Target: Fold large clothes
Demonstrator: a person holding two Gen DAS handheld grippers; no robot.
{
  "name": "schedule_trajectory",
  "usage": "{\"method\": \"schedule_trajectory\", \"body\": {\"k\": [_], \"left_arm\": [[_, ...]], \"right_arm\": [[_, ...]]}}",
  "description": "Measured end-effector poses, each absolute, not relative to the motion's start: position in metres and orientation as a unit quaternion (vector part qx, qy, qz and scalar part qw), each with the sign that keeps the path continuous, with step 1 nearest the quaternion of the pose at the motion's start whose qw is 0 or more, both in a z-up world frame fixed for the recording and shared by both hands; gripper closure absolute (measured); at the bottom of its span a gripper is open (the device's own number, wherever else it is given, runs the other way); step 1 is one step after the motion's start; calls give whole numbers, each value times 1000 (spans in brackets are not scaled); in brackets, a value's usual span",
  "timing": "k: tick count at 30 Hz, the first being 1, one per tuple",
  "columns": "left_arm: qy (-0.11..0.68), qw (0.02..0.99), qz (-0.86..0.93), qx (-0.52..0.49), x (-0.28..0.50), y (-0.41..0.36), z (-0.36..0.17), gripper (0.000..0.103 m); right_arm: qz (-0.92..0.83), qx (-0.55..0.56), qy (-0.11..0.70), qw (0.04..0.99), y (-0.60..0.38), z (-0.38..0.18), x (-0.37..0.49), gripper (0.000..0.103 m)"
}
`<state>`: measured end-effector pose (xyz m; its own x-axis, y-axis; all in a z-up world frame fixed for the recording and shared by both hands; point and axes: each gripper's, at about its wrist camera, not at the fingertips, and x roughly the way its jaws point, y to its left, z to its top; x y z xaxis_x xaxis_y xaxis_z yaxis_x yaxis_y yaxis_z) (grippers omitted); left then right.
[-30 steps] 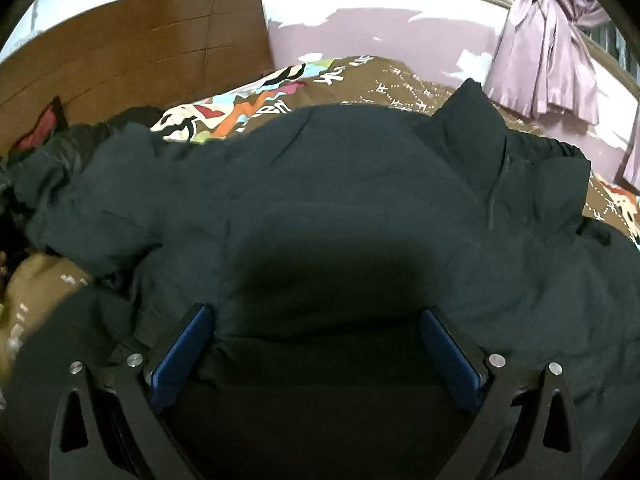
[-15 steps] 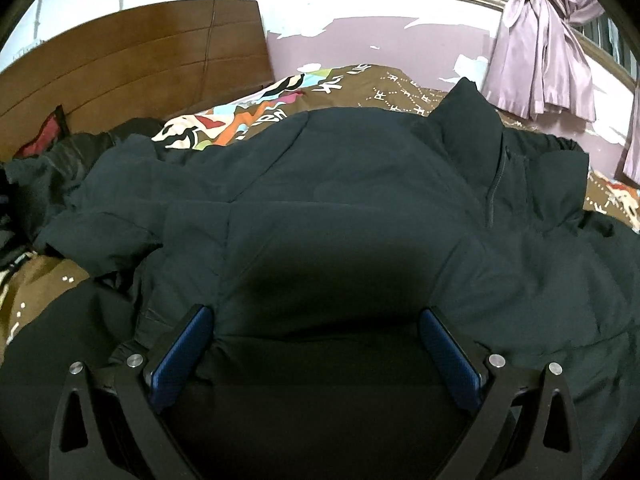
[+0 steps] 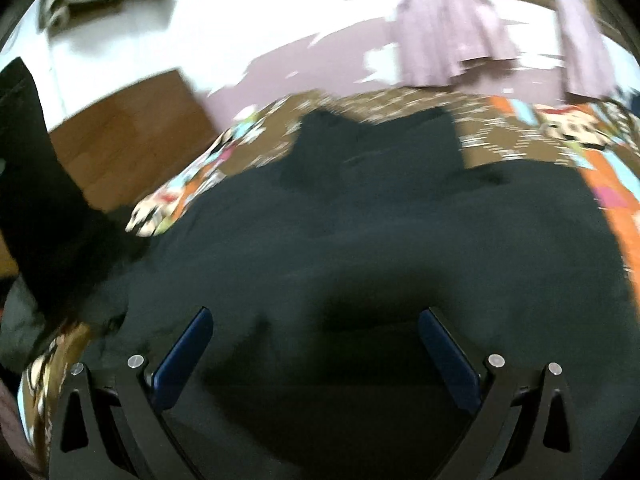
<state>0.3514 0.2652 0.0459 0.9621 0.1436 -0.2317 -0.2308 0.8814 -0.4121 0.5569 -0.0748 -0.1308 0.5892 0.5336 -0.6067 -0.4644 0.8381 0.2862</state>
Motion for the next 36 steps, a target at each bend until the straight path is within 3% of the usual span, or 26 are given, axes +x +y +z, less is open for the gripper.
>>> {"method": "schedule_trajectory", "body": {"k": [6, 12, 18, 23, 28, 30, 34, 36], "left_arm": [[188, 970, 8, -154, 416, 182, 38, 99], [305, 947, -53, -90, 455, 93, -16, 99], [404, 913, -43, -14, 477, 53, -103, 99], [435, 897, -51, -63, 466, 63, -143, 99], [417, 900, -71, -100, 451, 84, -136, 99], [413, 902, -76, -103, 448, 86, -131, 98], [408, 903, -80, -110, 442, 84, -130, 98], [404, 905, -81, -108, 441, 85, -131, 98]], "right_arm": [[224, 127, 354, 899, -156, -131, 566, 0], [238, 218, 372, 870, -210, -150, 568, 0], [283, 278, 378, 836, -226, -154, 561, 1], [294, 251, 397, 833, -211, -156, 547, 6], [296, 197, 409, 841, -185, -159, 539, 26], [321, 219, 416, 822, -183, -164, 540, 51], [335, 234, 423, 809, -178, -171, 541, 69], [343, 236, 426, 803, -174, -171, 543, 88]]}}
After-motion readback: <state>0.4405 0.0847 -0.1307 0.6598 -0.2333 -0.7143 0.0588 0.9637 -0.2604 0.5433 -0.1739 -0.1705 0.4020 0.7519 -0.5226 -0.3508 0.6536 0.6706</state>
